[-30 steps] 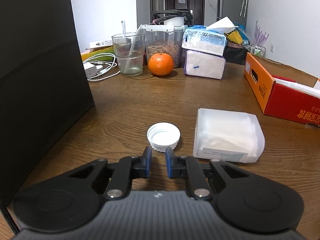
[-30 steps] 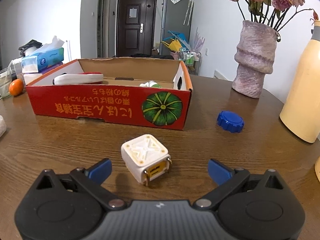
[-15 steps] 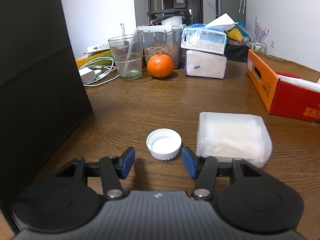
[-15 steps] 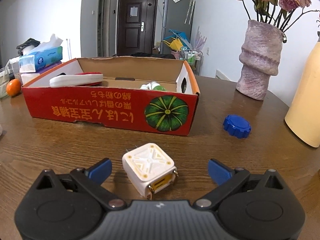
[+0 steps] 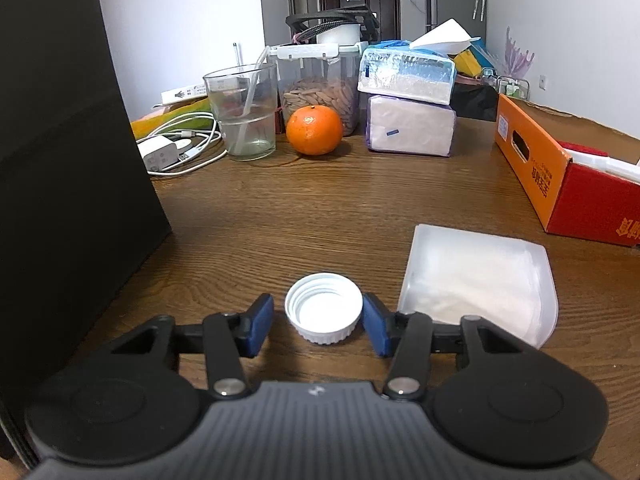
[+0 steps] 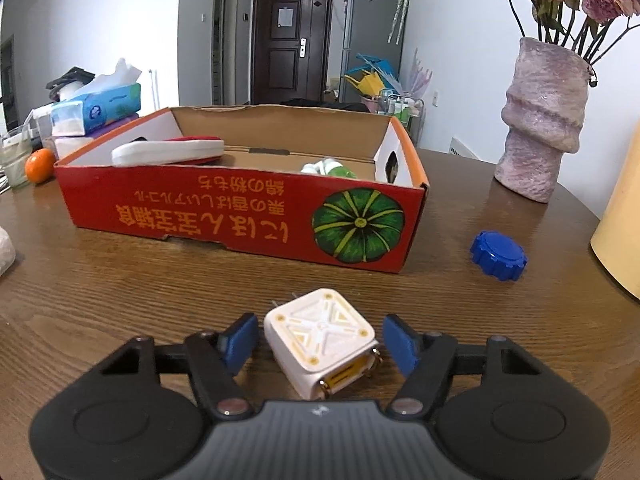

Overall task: Organize rigid objects
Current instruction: 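Close the left gripper on the white cap while the right gripper grasps the white plug cube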

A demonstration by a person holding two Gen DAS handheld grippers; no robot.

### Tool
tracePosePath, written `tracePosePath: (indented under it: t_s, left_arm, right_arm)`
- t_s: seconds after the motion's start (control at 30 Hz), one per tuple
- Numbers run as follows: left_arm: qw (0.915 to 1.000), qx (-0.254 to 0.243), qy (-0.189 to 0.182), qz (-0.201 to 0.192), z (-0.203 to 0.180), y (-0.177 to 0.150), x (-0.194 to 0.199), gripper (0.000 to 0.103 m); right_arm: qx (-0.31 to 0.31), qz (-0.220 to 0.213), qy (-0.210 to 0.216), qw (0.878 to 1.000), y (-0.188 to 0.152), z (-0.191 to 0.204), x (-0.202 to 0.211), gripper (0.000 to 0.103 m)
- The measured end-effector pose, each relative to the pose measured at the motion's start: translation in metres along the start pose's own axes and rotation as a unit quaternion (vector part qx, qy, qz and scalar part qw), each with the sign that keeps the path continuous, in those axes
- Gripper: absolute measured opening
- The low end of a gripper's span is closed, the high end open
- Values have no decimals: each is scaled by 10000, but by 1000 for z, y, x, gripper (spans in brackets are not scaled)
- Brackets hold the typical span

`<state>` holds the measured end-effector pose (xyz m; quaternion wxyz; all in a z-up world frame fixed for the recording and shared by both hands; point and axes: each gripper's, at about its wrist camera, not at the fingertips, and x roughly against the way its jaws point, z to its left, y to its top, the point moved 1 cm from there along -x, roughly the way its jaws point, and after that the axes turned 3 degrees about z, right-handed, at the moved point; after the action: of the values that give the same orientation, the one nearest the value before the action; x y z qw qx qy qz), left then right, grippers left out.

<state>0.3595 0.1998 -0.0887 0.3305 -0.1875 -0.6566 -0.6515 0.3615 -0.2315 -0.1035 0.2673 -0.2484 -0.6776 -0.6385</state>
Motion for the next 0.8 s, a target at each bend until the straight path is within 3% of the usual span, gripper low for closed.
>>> tracePosePath:
  t_s: [0.07,0.37,0.8]
  left_arm:
    - [10000,15,-45,5,1,0,0,42]
    - [9999,103,-64,-47,3,1,2,42]
    - [9995,261,17,-172,8,0,8,42]
  right_arm:
    - [-4,-4,17,10000,0,0,0,63]
    - [-41,-19,31,10000,0,0,2,56]
    - [-26,-92,67,9999,-3,2,5,56]
